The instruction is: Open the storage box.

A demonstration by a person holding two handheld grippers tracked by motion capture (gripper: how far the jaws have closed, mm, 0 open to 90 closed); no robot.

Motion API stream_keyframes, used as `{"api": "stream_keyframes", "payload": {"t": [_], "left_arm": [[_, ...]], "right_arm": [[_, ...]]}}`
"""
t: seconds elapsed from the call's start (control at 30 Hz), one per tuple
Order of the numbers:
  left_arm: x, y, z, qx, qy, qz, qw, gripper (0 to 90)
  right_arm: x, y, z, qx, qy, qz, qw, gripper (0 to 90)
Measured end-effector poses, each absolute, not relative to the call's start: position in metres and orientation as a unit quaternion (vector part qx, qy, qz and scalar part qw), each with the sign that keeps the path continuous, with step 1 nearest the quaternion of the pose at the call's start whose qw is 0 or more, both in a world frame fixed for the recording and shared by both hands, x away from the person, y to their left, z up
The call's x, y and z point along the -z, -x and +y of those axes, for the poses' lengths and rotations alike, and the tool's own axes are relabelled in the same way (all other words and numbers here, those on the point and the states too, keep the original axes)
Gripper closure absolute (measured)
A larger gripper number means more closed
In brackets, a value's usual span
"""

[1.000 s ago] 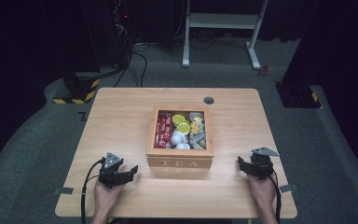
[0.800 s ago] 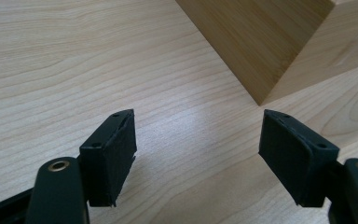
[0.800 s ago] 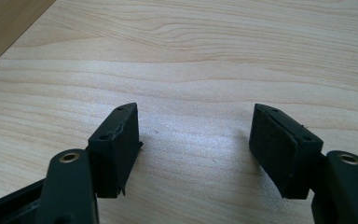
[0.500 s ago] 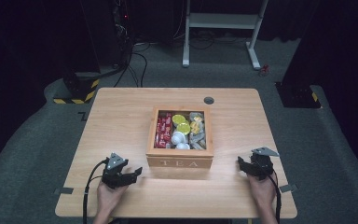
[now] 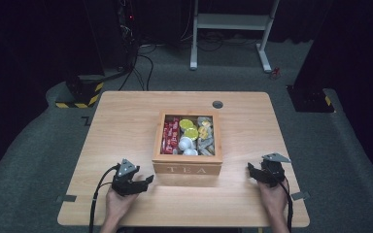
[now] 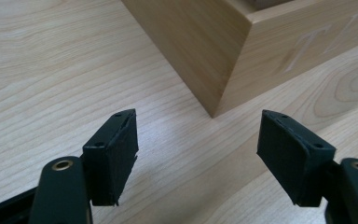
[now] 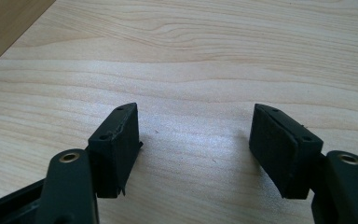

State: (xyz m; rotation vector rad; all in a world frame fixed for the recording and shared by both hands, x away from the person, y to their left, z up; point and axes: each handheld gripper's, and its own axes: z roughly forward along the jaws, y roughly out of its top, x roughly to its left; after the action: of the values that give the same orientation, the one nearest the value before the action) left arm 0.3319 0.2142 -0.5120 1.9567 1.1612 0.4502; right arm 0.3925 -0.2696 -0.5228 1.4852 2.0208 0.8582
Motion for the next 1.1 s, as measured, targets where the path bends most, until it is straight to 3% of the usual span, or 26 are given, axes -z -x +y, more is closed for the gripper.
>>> {"api": "stream_keyframes", "payload": {"t": [1.1], "left_arm": [[0.502, -0.346, 0.178, -0.177, -0.781, 0.427, 0.420, 34.7]], "right_arm": [[0.523, -0.392, -0.270, -0.314, -0.544, 0.740, 0.243, 33.4]]}}
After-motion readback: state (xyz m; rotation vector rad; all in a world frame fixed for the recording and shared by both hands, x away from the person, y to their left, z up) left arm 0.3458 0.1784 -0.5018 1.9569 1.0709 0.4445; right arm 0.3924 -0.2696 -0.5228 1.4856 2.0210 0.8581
